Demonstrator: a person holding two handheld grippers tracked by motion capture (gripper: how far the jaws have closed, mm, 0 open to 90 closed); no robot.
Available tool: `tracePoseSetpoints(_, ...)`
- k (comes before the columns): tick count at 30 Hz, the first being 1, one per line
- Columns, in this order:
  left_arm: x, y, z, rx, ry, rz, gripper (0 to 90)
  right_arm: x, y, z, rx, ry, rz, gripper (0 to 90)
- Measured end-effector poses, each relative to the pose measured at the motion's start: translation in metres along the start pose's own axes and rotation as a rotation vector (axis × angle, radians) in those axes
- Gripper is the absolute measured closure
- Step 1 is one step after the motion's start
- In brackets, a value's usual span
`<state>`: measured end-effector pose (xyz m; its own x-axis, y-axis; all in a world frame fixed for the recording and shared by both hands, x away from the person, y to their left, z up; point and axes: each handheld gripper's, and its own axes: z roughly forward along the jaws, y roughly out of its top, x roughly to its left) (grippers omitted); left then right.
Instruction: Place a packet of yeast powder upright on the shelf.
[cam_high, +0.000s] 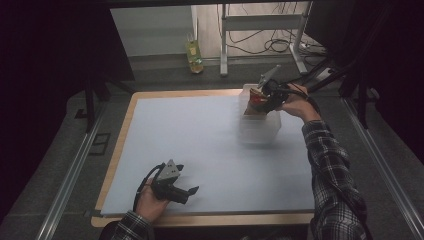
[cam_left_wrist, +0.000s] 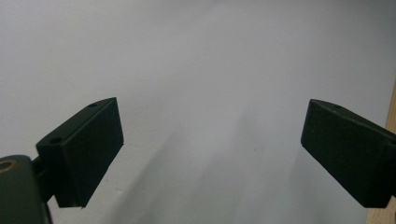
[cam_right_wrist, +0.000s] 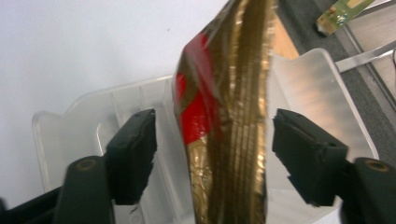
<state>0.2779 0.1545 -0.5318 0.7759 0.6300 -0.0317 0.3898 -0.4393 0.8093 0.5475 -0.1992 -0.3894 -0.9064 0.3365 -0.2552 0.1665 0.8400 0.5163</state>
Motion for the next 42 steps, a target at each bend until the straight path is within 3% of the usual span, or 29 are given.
tracePoseSetpoints(6,0.000,0.000,0.001,0.003,0.000,0.004,5.7,0.000,-0.002,-0.006,-0.050,0.005,0.048,17.2)
tracePoseSetpoints(21,0.000,0.000,0.000,0.003,0.018,-0.001,4.7,0.006,0.001,-0.023,-0.140,-0.008,0.128,9.7)
tracePoseSetpoints(22,0.000,0.000,-0.001,-0.005,0.016,-0.011,4.4,0.006,0.000,-0.025,-0.148,-0.005,0.154,9.0)
tracePoseSetpoints(26,0.000,0.001,-0.001,-0.014,0.013,-0.027,4.1,0.008,-0.002,-0.028,-0.160,-0.014,0.171,8.7)
tracePoseSetpoints(42,0.001,0.000,-0.002,-0.026,0.018,-0.038,1.7,0.026,0.000,-0.045,-0.211,0.009,0.152,5.5)
